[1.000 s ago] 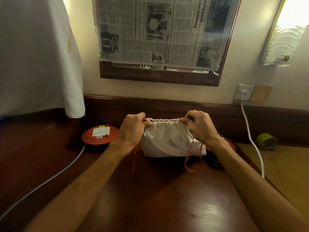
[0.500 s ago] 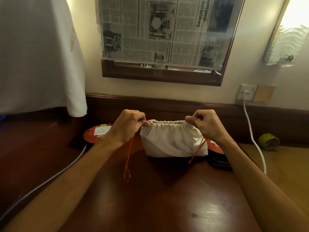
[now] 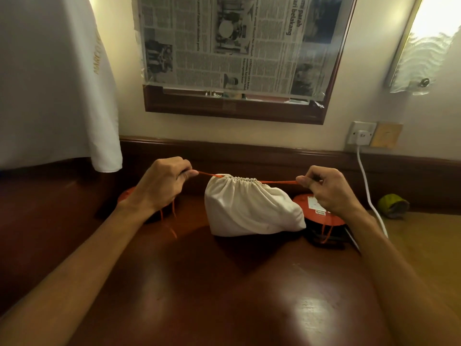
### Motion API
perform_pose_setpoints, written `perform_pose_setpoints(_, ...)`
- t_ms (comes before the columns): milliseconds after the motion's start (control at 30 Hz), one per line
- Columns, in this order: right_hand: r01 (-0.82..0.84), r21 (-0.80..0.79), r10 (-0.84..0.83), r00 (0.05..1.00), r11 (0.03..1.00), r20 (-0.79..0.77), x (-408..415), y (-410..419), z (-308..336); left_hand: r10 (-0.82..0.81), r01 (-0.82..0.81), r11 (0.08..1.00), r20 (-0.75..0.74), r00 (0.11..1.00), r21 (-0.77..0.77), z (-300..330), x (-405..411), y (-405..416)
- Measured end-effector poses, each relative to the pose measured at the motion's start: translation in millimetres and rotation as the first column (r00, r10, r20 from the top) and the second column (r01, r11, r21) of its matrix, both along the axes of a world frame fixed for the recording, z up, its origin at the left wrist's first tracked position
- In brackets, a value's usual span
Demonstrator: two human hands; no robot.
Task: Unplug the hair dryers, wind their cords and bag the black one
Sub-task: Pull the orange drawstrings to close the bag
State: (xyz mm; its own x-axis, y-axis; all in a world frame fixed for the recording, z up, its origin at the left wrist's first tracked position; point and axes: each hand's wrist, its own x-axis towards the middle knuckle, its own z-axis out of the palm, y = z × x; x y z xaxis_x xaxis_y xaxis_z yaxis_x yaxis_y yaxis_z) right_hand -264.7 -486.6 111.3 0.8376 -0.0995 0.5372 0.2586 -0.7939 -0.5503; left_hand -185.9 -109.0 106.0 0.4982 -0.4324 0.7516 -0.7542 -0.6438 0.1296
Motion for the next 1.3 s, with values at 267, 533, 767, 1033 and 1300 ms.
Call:
perform_pose_setpoints(267, 0.103, -0.173, -0.122, 0.987, 0.98, -0.106, 17, 5, -9, 0.157, -0.179, 0.98, -0.206, 0.966, -0.092, -6, 8, -4)
perform_pose_setpoints(533, -0.036, -0.198, -0.008, 0.976, 0.98, -0.216, 9, 78, -19, -0.585, -0.034, 0.675, -0.563, 0.584, -0.737, 9, -24, -73)
perform_pose_setpoints(767, -0.136, -0.507, 0.062, 0.985, 0.851, -0.16, -5, 116, -58, -0.586, -0.026, 0.683, -0.568, 0.578, -0.73, 16, -23, -69)
perform_pose_setpoints(1033, -0.205, -0.18, 0.182, 0.974, 0.962, -0.137, 12, 107, -54, -0.066, -0.091, 0.971, -0.611, 0.789, -0.222, 18, -22, -53)
perform_pose_setpoints(1300, -0.196, -0.06, 0.187, 0.974, 0.979, -0.131, 19, 97, -24, 0.274, -0.122, 0.916, -0.375, 0.886, 0.381, 10, -39, -60)
